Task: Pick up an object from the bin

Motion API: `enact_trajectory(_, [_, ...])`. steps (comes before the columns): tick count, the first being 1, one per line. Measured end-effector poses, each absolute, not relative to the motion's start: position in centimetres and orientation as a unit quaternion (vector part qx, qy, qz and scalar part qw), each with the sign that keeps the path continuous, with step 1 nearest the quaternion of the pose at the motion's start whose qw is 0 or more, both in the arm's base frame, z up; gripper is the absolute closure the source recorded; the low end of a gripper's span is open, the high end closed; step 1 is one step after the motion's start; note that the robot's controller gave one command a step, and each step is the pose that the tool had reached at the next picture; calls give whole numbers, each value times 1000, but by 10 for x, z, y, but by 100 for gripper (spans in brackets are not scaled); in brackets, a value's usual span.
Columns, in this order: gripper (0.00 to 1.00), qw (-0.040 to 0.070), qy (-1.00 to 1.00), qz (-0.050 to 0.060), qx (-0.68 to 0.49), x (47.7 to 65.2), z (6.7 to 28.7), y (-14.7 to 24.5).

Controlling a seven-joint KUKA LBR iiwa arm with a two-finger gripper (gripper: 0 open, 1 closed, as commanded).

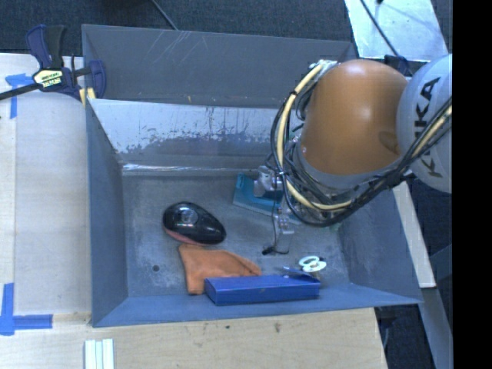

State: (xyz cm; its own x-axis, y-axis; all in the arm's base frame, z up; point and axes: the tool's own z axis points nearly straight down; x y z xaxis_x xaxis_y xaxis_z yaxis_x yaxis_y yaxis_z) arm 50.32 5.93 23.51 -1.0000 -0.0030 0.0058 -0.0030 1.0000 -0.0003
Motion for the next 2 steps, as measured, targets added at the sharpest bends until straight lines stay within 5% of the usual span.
enact_trajectory(1, [0,-2,-1000,0,1,505,239,59])
enact_trajectory(2, [0,-4,-1000,0,-2,505,203,96])
